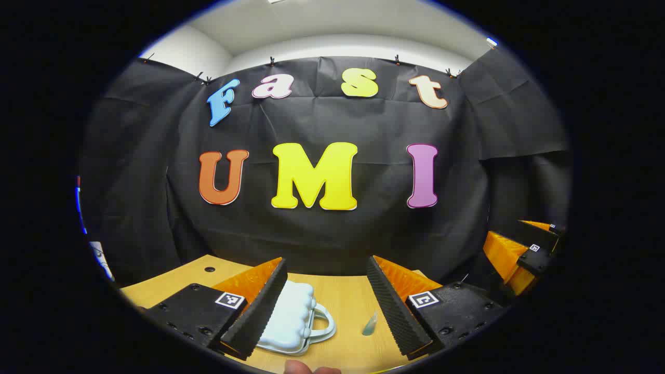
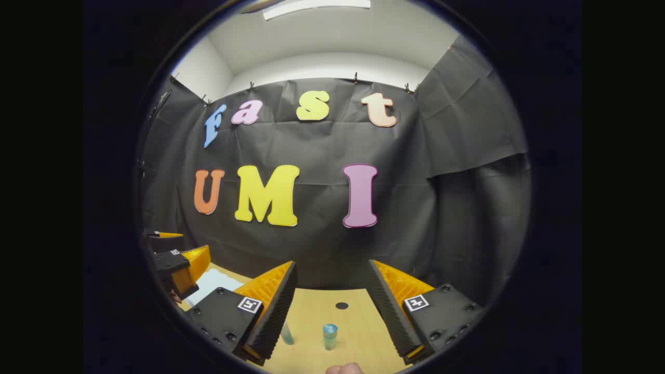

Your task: First open the suitcase, pack the skin care products into it, and then close the suitcase.

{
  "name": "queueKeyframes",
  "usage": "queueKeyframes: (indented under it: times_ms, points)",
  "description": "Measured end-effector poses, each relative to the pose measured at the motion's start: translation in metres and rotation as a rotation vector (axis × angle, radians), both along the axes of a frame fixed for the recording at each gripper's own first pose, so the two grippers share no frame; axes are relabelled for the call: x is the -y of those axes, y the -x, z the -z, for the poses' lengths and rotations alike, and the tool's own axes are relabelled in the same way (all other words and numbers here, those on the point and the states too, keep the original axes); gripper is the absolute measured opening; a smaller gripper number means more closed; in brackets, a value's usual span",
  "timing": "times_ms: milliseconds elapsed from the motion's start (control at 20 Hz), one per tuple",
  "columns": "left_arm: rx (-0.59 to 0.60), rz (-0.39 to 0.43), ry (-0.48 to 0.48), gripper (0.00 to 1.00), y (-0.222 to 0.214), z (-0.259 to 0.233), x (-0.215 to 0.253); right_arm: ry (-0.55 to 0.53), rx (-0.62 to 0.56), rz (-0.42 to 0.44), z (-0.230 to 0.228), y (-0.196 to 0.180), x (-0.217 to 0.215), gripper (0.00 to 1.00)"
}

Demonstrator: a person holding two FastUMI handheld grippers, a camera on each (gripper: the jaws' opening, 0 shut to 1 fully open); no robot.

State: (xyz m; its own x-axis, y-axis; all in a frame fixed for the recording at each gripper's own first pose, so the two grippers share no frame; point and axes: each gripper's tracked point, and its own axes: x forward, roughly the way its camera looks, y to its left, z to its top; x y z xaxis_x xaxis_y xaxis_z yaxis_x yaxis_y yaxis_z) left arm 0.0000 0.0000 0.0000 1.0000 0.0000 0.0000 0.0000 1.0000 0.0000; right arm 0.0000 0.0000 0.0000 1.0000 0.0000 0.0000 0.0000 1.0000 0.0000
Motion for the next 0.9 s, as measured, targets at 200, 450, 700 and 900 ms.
queueKeyframes:
  times_ms: [200, 450, 700, 900]
  points:
    - [-0.010, -0.002, -0.003, 0.98, -0.001, 0.001, 0.001, -0.012, -0.006, 0.007, 0.000, -0.002, 0.006, 0.81]
    - [-0.053, 0.049, -0.024, 0.98, -0.001, 0.013, 0.014, -0.008, -0.017, -0.007, 0.002, 0.000, 0.006, 0.81]
    - [-0.076, 0.066, -0.050, 0.98, 0.002, 0.019, 0.018, 0.011, -0.019, 0.001, 0.005, 0.001, 0.016, 0.81]
    - [-0.109, 0.108, -0.094, 0.98, -0.002, 0.032, 0.024, 0.032, -0.029, 0.013, 0.012, 0.001, 0.026, 0.80]
